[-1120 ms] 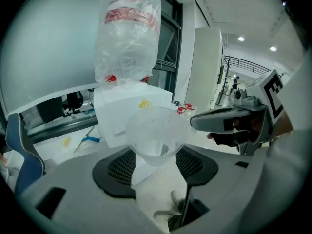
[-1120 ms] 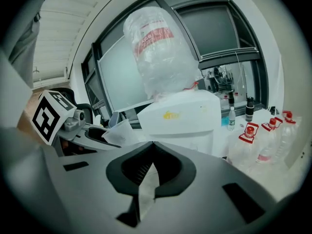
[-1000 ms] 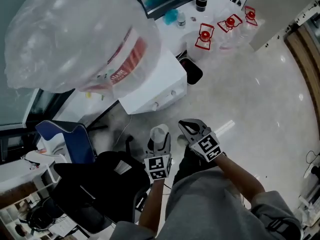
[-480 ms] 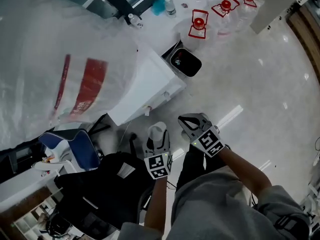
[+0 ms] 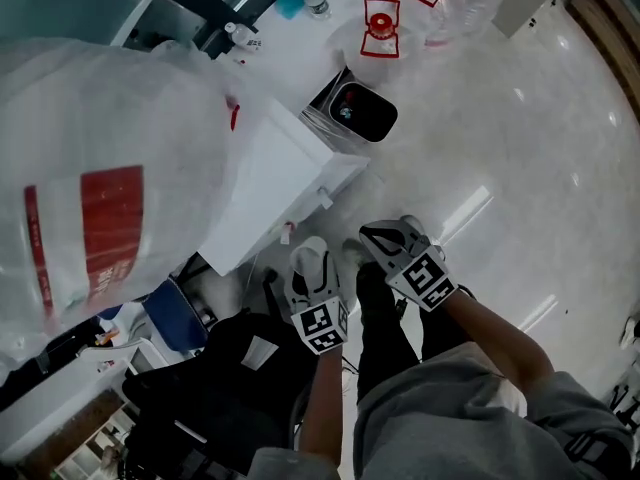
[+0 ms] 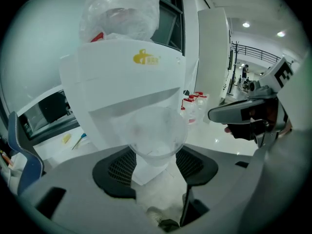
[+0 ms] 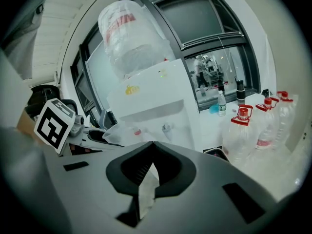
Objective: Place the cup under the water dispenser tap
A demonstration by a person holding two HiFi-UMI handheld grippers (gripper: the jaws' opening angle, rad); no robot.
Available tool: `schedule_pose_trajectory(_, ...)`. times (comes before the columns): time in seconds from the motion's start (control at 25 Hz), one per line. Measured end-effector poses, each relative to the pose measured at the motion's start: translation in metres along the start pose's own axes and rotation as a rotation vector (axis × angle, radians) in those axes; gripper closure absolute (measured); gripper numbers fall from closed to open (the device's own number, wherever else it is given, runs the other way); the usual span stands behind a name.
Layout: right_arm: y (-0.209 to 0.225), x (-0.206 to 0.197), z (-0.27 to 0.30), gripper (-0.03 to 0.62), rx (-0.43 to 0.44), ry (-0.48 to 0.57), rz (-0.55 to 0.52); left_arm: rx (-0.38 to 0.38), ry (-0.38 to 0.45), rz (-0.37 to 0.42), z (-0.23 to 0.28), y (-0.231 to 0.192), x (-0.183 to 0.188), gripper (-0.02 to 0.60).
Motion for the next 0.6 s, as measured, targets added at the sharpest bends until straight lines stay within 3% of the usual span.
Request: schedule_pose_trajectory(0.6,0.009,-0.042,0.026,0.583,-0.078,0.028,0.075,0.025,-0.001,0.024,0.053,-0.008,-0.052,0.324)
Point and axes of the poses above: the fingertips, and each gripper's own axes: z forward along the fingers, y to its right, x out of its top, the point moved 10 cm from there along -z, backward along the fingers, and after that the axes turned 1 degree about -z, right-handed, at the moved point
